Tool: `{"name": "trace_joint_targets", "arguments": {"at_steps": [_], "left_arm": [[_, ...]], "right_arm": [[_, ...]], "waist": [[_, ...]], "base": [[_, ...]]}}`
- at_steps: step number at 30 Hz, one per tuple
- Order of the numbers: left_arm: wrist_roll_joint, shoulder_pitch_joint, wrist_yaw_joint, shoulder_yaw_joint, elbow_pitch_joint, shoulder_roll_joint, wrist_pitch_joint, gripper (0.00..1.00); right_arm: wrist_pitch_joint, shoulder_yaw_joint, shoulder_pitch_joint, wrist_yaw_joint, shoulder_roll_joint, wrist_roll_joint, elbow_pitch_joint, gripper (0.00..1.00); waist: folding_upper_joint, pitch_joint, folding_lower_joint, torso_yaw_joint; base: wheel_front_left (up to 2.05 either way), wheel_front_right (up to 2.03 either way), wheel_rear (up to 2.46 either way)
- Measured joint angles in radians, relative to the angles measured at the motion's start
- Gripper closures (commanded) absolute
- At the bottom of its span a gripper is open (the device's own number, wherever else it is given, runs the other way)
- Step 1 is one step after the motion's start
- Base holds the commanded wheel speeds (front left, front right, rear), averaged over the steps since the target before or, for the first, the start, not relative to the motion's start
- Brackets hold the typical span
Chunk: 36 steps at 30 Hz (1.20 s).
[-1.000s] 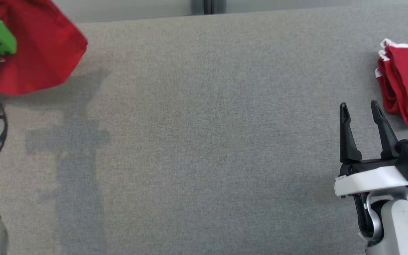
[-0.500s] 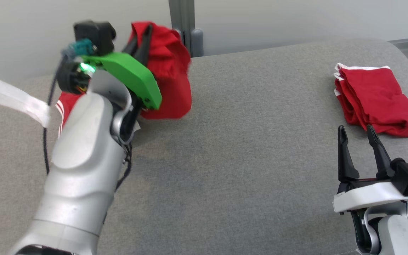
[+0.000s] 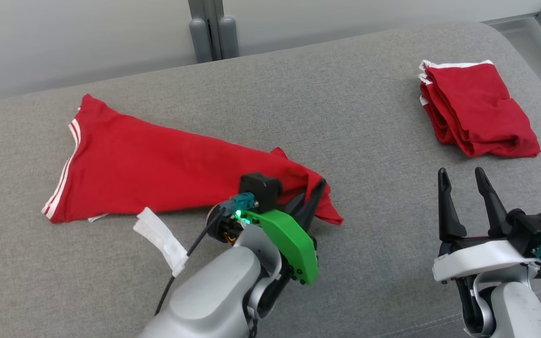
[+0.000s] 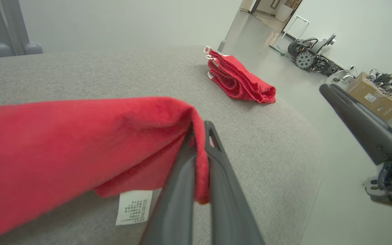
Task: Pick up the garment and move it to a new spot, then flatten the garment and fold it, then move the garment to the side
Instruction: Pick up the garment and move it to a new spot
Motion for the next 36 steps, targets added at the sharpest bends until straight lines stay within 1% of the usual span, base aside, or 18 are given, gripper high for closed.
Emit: {"name": "trace_joint_targets", "arguments": {"at_steps": [4, 5, 6, 7, 10, 13, 17, 19, 21, 25, 31, 36], "left_arm": [[-0.074, -0.006, 0.041, -0.091, -0.029, 0.001, -0.064, 1.00], [-0.093, -0.014, 0.051, -0.115, -0.030, 0.001, -0.070, 0.91], [-0.106, -0.023, 0.062, -0.138, -0.030, 0.000, -0.080, 0.36], [-0.116, -0.033, 0.072, -0.157, -0.028, 0.000, -0.091, 0.00], [-0.152, -0.059, 0.085, -0.189, -0.012, 0.000, -0.115, 0.00], [-0.156, -0.081, 0.095, -0.207, 0.016, 0.000, -0.135, 0.00], [-0.154, -0.094, 0.102, -0.202, 0.047, 0.000, -0.148, 0.00], [-0.150, -0.095, 0.102, -0.184, 0.059, 0.000, -0.148, 0.00], [-0.112, -0.096, 0.102, -0.137, 0.061, 0.000, -0.152, 0.00], [0.004, -0.076, 0.102, -0.012, 0.063, 0.003, -0.153, 0.00], [0.148, 0.050, 0.097, 0.175, 0.041, 0.058, -0.154, 0.00], [0.247, 0.180, 0.095, 0.313, -0.011, 0.086, -0.154, 0.00]], "right_arm": [[-0.004, 0.007, -0.007, 0.000, 0.000, 0.000, 0.012, 0.00], [-0.004, 0.011, -0.009, 0.000, 0.000, 0.000, 0.014, 0.00], [-0.004, 0.015, -0.013, 0.000, 0.000, 0.000, 0.015, 0.00], [-0.005, 0.018, -0.018, 0.000, 0.000, 0.000, 0.016, 0.00], [-0.008, 0.017, -0.022, 0.000, 0.000, 0.000, 0.016, 0.00], [-0.008, 0.008, -0.021, 0.000, 0.000, -0.001, 0.018, 0.00], [-0.009, -0.006, -0.017, 0.000, 0.000, -0.005, 0.023, 0.00], [-0.009, -0.009, -0.015, 0.000, 0.000, -0.010, 0.022, 0.00], [-0.009, -0.014, -0.014, 0.000, 0.000, -0.012, 0.021, 0.00], [-0.010, -0.026, -0.011, 0.000, 0.000, -0.017, 0.019, 0.00], [-0.010, -0.025, -0.002, 0.000, 0.000, -0.028, 0.034, 0.00], [-0.012, -0.017, 0.007, 0.000, 0.000, -0.027, 0.058, 0.00]], "waist": [[0.0000, 0.004, 0.0000, 0.001], [0.0000, 0.003, 0.0000, 0.000], [0.0000, 0.003, 0.0000, 0.000], [0.0000, 0.004, 0.0000, -0.001], [0.0000, 0.007, 0.0000, -0.001], [0.0000, 0.008, 0.0000, 0.009], [0.0000, 0.002, 0.0000, 0.028], [0.0000, -0.003, 0.0000, 0.039], [0.0000, -0.008, 0.0000, 0.051], [0.0000, -0.022, 0.0000, 0.080], [0.0000, -0.048, 0.0000, 0.125], [0.0000, -0.076, 0.0000, 0.152]], "base": [[0.00, 0.00, 0.00], [0.00, 0.00, 0.00], [0.00, 0.00, 0.00], [0.00, 0.00, 0.00], [0.00, 0.00, 0.00], [0.00, 0.00, 0.00], [0.00, 0.00, 0.00], [0.00, 0.00, 0.00], [0.00, 0.00, 0.00], [0.00, 0.00, 0.00], [0.00, 0.00, 0.00], [0.00, 0.00, 0.00]]}}
